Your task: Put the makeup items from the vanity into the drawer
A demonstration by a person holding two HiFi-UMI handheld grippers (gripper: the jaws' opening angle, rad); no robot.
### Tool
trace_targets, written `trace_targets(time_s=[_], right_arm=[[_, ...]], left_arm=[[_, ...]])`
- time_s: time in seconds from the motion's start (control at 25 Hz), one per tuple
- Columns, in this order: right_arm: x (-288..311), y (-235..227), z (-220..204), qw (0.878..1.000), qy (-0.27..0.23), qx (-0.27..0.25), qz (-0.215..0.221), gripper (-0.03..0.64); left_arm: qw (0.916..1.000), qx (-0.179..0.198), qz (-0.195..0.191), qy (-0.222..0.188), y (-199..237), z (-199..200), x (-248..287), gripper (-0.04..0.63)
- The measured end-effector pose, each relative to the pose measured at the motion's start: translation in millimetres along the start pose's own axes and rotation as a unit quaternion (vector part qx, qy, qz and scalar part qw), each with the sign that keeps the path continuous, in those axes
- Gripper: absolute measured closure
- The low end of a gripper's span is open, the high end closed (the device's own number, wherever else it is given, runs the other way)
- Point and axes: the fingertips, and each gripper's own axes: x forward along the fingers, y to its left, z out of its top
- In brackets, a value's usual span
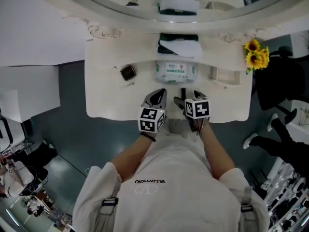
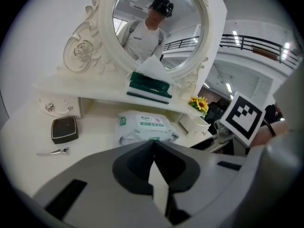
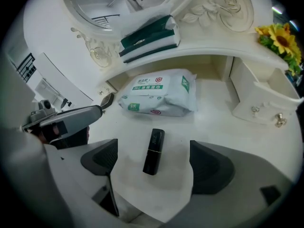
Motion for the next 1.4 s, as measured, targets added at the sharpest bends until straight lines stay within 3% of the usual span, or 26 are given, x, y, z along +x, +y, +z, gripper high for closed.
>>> trace_targets(time_s=[0.36, 0.8, 0.92, 1.24, 1.4], right_arm=[[10, -1, -2, 1.0, 0.016, 0.005, -0.006, 0.141], [17, -5, 0, 0.998, 0.03, -0.01, -0.052, 0.164], [18, -10, -1, 0.997, 0.032, -0.014, -0.075, 0.197], [13, -29, -7, 0.989, 0.043, -0.014, -0.139, 0.361], [11, -33, -5, 0.987, 0.041, -0.018, -0.156, 0.381]], left_arm=[[0.9986, -0.015, 0.002, 0.051, 2, -25, 16, 0.595], [0.9984, -0.019, 0.004, 0.053, 9, -23, 18, 0.595], [0.9984, -0.02, 0.003, 0.053, 10, -23, 17, 0.595], [0.9983, -0.018, 0.009, 0.054, 15, -24, 14, 0.595], [0.9983, -0.018, 0.01, 0.054, 15, -23, 14, 0.595]])
